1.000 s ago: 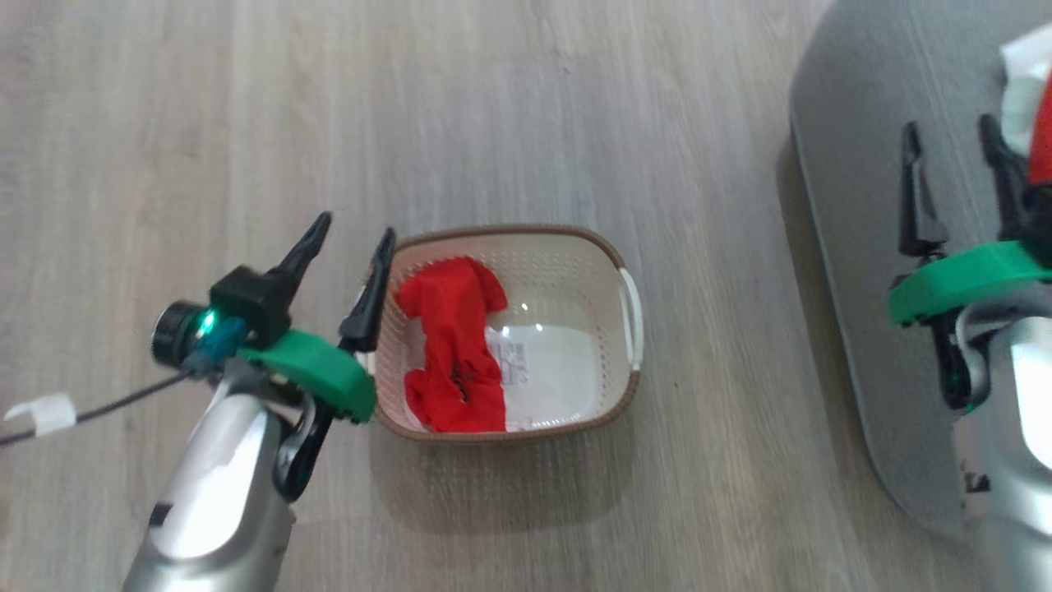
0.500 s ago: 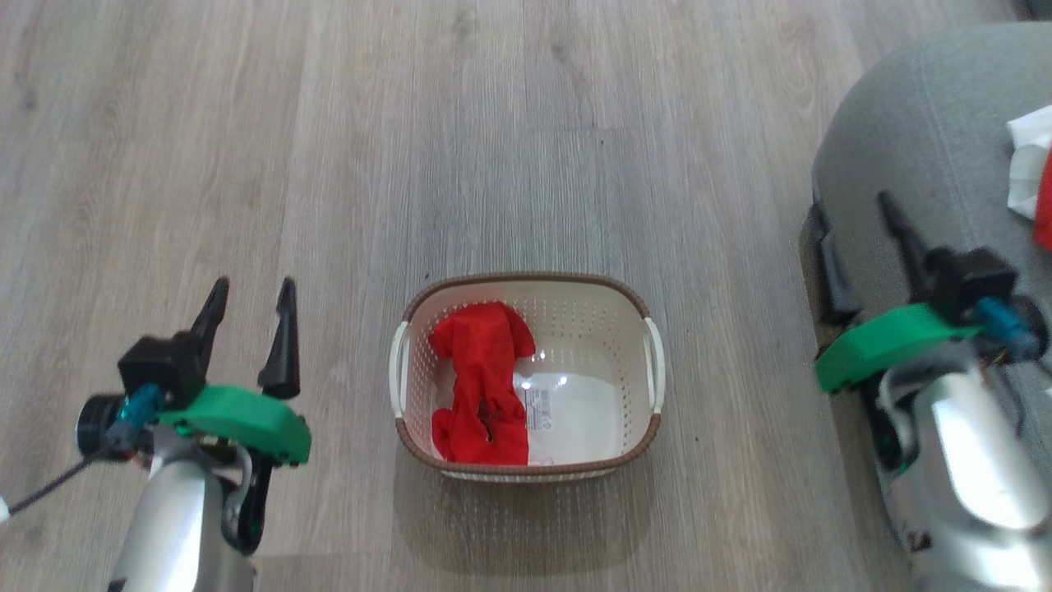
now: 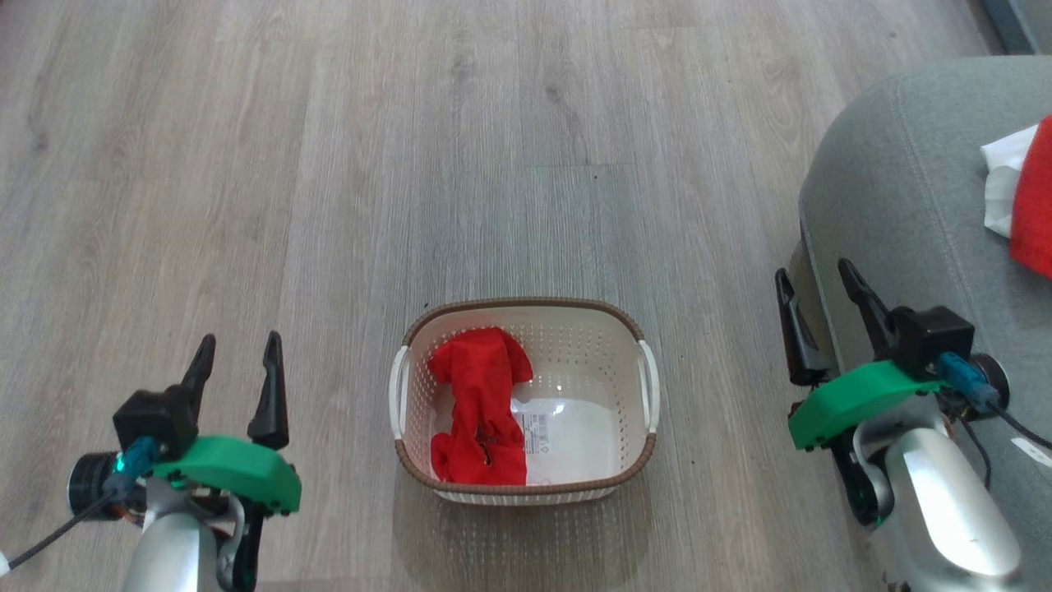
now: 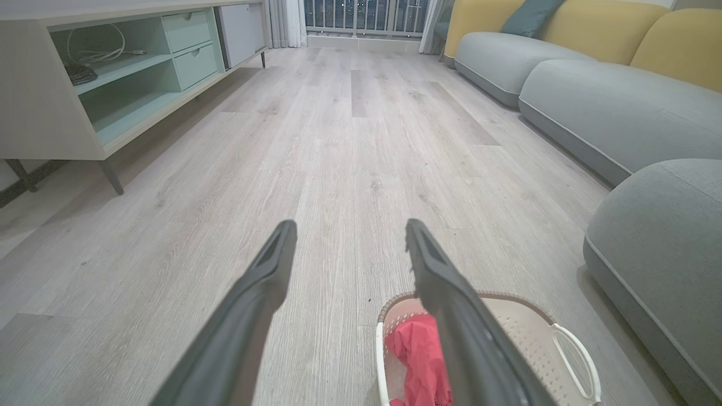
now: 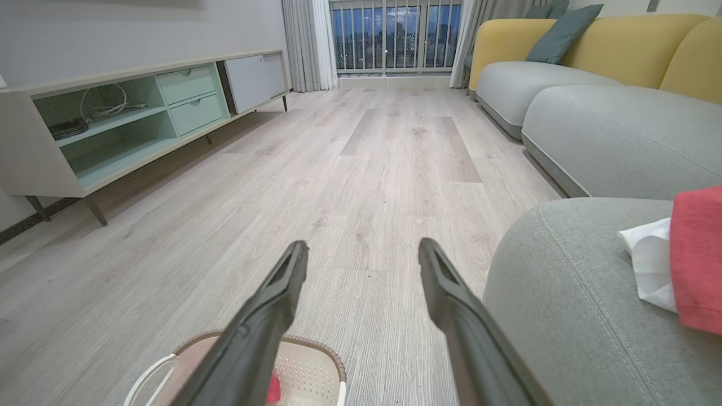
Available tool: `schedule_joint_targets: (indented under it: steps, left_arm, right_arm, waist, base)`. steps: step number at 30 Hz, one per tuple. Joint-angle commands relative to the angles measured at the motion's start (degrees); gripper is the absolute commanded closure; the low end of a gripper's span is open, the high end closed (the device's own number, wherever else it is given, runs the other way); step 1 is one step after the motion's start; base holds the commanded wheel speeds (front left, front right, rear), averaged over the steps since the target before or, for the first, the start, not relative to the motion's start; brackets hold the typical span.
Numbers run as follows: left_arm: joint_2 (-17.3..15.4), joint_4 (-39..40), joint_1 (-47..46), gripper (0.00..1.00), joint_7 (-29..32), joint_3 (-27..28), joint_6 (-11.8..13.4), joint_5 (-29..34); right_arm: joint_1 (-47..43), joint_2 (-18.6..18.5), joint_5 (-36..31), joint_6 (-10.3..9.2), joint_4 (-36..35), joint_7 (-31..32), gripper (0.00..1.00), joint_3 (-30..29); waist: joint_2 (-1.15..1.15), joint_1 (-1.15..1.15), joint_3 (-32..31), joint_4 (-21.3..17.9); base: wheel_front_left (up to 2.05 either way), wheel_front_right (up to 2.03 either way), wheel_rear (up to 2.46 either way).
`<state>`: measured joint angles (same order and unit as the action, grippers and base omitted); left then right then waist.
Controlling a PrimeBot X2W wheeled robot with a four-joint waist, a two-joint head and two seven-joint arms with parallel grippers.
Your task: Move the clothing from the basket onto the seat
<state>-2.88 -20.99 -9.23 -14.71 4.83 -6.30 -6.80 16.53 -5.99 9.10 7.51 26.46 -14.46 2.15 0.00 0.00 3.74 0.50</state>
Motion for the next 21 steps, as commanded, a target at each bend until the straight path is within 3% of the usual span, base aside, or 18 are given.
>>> schedule_joint_targets:
  steps: [1, 15, 21]
  left_arm:
    - [-0.4, 2.3, -1.2, 0.00, -0.3, 2.3, 0.1, 0.9]
    - [-0.1, 1.7, -1.3, 0.00, -0.3, 1.6, -0.4, 1.9]
    - [0.0, -0.4, -3.0, 0.00, -0.3, -1.2, -0.8, 0.9]
  right_arm:
    - [0.6, 0.1, 0.2, -0.02, -1.7, -0.5, 0.00, 1.2]
    - [1.5, 0.4, 0.1, -0.02, -2.5, -0.5, 0.00, 0.6]
    - [4.4, 0.9, -0.8, -0.02, -4.5, -0.5, 0.00, 1.0]
  waist:
    - [0.00, 0.00, 0.1, 0.0]
    - [0.00, 0.00, 1.7, -0.5]
    - [0.00, 0.00, 6.9, -1.4]
  base:
    - [0.00, 0.00, 0.00]
    - [0.00, 0.00, 0.00]
    - [0.00, 0.00, 0.00]
